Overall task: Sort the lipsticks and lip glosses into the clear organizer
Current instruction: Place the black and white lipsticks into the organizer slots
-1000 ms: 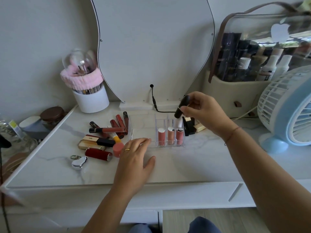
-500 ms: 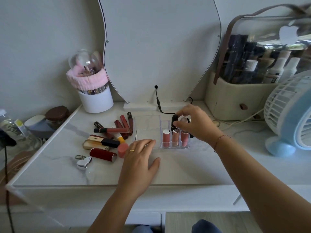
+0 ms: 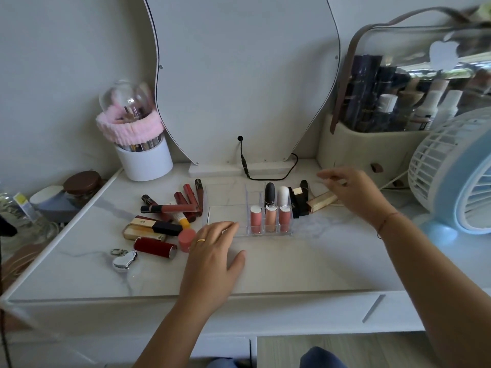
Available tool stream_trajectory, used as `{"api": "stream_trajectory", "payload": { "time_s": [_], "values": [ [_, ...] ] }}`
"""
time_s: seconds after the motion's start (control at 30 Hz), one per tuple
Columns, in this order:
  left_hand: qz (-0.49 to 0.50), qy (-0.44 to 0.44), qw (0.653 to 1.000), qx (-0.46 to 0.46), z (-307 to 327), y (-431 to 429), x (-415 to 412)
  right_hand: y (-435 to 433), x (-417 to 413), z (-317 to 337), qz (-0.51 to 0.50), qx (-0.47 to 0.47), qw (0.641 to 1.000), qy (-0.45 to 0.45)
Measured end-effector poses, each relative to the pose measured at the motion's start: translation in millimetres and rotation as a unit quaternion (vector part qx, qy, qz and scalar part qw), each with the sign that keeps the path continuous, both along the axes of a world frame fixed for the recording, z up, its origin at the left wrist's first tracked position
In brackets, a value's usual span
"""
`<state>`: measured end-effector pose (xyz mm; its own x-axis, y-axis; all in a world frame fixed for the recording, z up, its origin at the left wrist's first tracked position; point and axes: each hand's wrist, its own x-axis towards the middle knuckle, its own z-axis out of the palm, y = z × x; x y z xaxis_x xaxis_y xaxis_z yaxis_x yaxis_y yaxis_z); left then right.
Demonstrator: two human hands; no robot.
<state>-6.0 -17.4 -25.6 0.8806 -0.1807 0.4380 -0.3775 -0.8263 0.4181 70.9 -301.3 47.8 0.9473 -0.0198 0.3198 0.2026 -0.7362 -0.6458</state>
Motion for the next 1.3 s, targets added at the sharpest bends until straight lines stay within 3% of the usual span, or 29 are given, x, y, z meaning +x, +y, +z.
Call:
{"api": "stream_trajectory", "payload": {
  "time_s": [0.27,0.57,0.97,1.3],
  "values": [
    [0.001,0.001,1.0,0.0,1,0,0,14,0,-22,0.051,-0.071,0.996,0.033],
    [0.003,0.006,1.0,0.002,1,0,-1,23,23,-28,0.031,-0.168,0.981,0.088],
    [0.0,0.002,1.0,0.001,0,1,0,26,34,-29,0.029,-0.193,0.978,0.067],
    [-0.003,-0.001,1.0,-0.001,-1,1,0,27,42,-17,0.139,-0.157,0.968,0.14]
  ]
}}
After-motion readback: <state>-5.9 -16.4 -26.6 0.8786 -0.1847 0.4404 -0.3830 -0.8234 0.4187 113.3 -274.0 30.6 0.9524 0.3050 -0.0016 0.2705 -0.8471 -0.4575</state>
